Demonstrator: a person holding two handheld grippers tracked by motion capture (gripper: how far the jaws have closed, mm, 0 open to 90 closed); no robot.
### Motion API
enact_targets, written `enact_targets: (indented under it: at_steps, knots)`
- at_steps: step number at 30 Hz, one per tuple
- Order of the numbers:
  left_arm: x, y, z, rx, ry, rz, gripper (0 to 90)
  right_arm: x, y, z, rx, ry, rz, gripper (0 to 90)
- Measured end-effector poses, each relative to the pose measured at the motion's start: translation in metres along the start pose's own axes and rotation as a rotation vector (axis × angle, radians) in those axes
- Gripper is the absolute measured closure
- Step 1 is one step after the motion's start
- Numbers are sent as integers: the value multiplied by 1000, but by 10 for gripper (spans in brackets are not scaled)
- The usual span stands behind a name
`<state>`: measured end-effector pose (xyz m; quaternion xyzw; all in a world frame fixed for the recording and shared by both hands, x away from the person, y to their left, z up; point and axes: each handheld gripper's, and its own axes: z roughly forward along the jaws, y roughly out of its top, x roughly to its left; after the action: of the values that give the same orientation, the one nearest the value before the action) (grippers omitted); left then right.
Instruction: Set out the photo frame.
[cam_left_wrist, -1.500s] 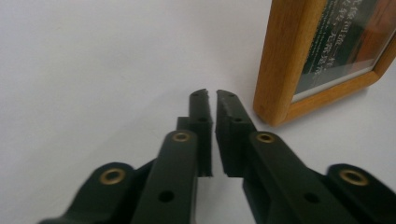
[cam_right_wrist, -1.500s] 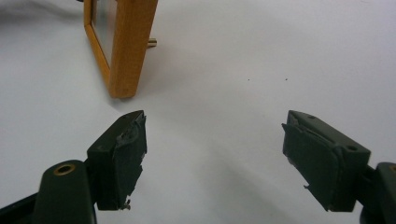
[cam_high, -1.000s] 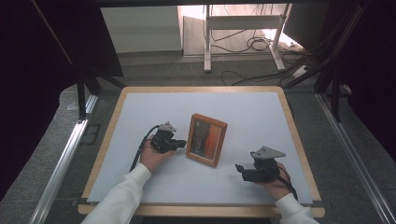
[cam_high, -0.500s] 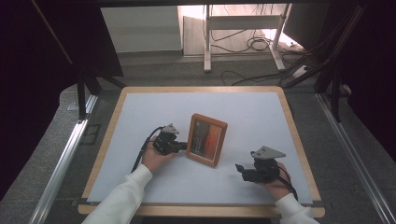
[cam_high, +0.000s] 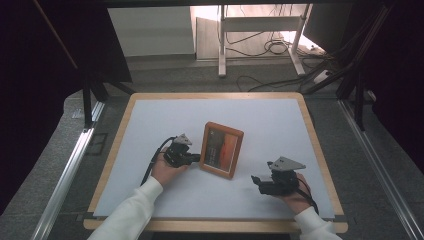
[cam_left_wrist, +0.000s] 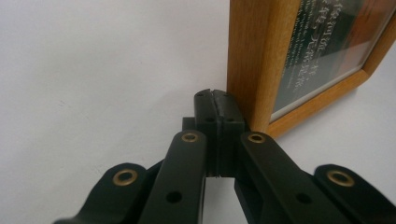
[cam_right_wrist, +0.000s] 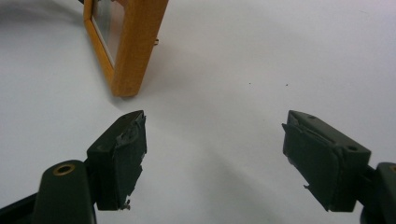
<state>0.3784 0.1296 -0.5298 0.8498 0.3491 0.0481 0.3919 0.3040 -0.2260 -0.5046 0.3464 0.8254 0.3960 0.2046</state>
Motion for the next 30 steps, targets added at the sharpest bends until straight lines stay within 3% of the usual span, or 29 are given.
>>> enact_targets:
  at_steps: [30]
  knots:
    - [-15,-6,1,27,-29,37,900,-2,0,0,4,0,-3,217]
